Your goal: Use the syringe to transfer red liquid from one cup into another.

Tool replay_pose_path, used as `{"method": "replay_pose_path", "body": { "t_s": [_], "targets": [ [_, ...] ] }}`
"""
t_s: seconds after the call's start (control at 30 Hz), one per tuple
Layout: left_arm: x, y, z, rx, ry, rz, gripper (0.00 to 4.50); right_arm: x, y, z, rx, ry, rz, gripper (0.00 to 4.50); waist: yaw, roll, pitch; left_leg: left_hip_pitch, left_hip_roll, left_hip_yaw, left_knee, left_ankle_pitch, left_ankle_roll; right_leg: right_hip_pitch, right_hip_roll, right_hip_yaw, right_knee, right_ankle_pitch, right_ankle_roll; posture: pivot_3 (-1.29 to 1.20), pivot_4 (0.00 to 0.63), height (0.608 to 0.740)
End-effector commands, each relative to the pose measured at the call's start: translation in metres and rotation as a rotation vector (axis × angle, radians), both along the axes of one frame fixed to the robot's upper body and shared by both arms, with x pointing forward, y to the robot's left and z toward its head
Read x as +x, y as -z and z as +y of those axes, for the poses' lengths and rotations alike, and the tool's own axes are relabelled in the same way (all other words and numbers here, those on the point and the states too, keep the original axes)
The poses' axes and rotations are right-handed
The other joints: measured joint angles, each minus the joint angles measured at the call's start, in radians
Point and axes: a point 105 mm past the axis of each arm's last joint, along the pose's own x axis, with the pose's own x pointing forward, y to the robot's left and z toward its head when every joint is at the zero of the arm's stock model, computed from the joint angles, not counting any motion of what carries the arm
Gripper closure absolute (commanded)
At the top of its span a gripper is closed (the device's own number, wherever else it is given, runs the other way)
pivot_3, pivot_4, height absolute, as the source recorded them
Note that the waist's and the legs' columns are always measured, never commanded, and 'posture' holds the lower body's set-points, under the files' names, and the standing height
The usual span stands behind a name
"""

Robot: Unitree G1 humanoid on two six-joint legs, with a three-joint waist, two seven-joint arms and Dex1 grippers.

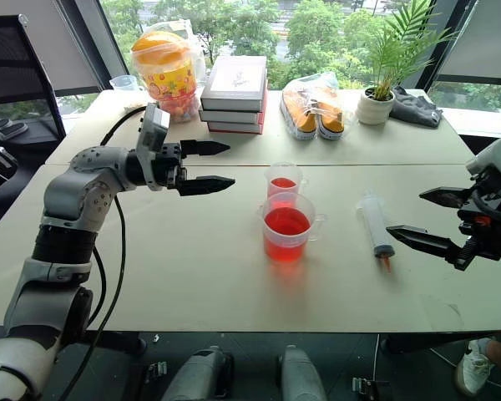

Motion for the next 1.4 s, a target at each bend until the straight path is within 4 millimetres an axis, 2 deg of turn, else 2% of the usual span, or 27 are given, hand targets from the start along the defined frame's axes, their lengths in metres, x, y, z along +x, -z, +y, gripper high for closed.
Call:
{"method": "replay_pose_path", "body": {
  "t_s": [0.03, 0.33, 0.47, 0.6, 0.87, 1.07, 1.17, 1.4],
  "targets": [
    [0.0, -0.014, -0.002, -0.015, -0.002, -0.046, 0.0, 0.0, -0.01, -0.002, -0.029, 0.017, -0.048, 0.03, 0.0, 0.0, 0.0, 0.0, 0.0, 0.0, 0.0, 0.0, 0.0, 0.0, 0.0, 0.0, 0.0, 0.0, 0.0, 0.0, 0.15, 0.74],
    [0.0, -0.012, 0.002, -0.02, -0.016, -0.038, 0.0, 0.003, -0.008, -0.006, -0.028, 0.049, -0.024, 0.03, 0.0, 0.0, 0.0, 0.0, 0.0, 0.0, 0.0, 0.0, 0.0, 0.0, 0.0, 0.0, 0.0, 0.0, 0.0, 0.0, 0.15, 0.74],
    [0.001, -0.014, 0.003, -0.04, -0.02, -0.026, 0.0, 0.011, -0.003, -0.014, 0.027, 0.111, 0.027, 0.03, -0.002, 0.0, 0.0, 0.0, 0.0, 0.0, 0.0, 0.0, 0.0, 0.0, 0.0, 0.0, 0.0, 0.0, 0.0, 0.0, 0.15, 0.74],
    [0.003, -0.009, -0.002, -0.034, -0.008, -0.017, 0.0, 0.032, 0.012, -0.026, 0.116, 0.216, 0.169, 0.03, -0.003, 0.0, 0.0, 0.0, 0.0, 0.001, 0.0, 0.0, 0.0, 0.0, -0.001, 0.0, 0.0, 0.0, 0.0, 0.0, 0.15, 0.74],
    [0.002, -0.004, -0.004, -0.02, 0.005, -0.009, 0.0, 0.077, 0.034, -0.026, 0.227, 0.309, 0.362, 0.03, -0.004, 0.0, 0.0, -0.001, 0.0, 0.001, -0.002, 0.0, 0.0, -0.003, -0.001, 0.001, -0.002, 0.0, 0.0, 0.0, 0.15, 0.74],
    [-0.001, 0.003, -0.005, 0.005, 0.015, -0.026, 0.0, 0.108, 0.061, -0.021, 0.146, 0.296, 0.46, 0.03, -0.003, 0.001, 0.0, -0.002, 0.0, 0.001, -0.003, -0.001, 0.002, -0.003, -0.001, 0.001, -0.004, 0.0, 0.0, 0.0, 0.15, 0.74],
    [-0.002, 0.0, -0.004, -0.012, 0.005, -0.035, 0.0, 0.125, 0.07, -0.018, 0.094, 0.286, 0.473, 0.03, -0.004, 0.001, 0.0, -0.003, 0.0, 0.002, -0.003, -0.001, 0.002, -0.004, -0.001, 0.001, -0.004, 0.0, 0.0, 0.0, 0.15, 0.74],
    [-0.006, 0.0, -0.002, -0.012, -0.017, -0.044, 0.0, 0.152, 0.098, -0.024, -0.007, 0.299, 0.521, 0.03, -0.006, 0.001, 0.0, -0.003, 0.0, 0.002, -0.003, -0.001, 0.002, -0.004, -0.001, 0.001, -0.004, 0.0, 0.0, 0.0, 0.15, 0.74]
  ]
}}
